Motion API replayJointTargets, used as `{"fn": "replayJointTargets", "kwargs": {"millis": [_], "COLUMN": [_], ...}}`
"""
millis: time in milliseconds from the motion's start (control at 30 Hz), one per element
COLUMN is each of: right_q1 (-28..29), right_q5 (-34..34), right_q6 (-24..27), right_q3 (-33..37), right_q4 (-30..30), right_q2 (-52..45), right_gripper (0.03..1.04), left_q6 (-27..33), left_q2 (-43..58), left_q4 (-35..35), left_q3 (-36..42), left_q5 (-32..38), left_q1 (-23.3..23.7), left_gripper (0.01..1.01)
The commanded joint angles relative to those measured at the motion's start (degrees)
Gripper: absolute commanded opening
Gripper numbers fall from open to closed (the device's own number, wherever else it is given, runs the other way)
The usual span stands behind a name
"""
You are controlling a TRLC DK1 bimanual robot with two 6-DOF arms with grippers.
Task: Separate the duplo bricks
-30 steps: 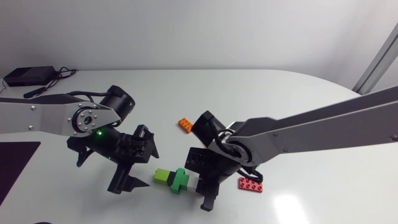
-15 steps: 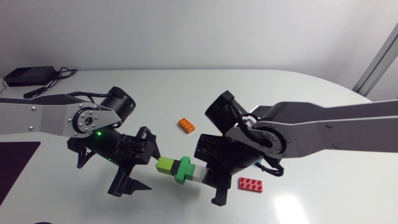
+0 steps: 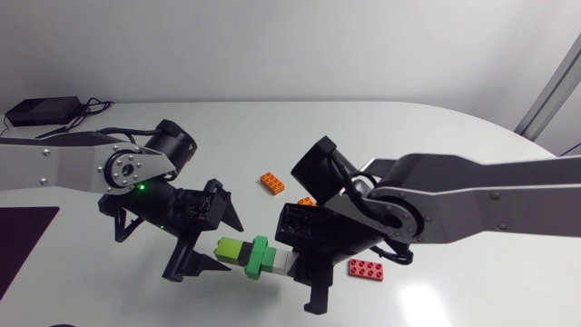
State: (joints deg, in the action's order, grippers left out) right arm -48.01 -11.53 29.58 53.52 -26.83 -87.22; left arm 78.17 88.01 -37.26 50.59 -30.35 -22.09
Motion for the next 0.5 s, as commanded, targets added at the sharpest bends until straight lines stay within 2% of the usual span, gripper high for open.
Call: {"fn": "replayJointTargets", "kwargs": {"millis": [0,233,467], "right_q1": [-0.4,-1.2,-3.0], "right_q5": [0.1,0.5,2.7], "right_q6": [-0.6,-1.0,-3.2], "right_q3": [-2.0,-3.1,-2.5], "right_q4": [-0.2,-0.2,-0.6], "right_q2": [1.2,2.8,2.8], "right_gripper": [0.22,0.22,0.22], "left_q6": [-1.4,-3.6,-6.7], "left_q2": [-0.2,0.3,-0.1], "left_q4": [-0.4,-1.0,-1.7], "left_q3": [1.7,3.0,2.9], "left_q5": [-1.6,-3.6,-3.6], "left_q1": [-0.1,-0.2,-1.7], "left_gripper": [0.748,0.29,0.29]}}
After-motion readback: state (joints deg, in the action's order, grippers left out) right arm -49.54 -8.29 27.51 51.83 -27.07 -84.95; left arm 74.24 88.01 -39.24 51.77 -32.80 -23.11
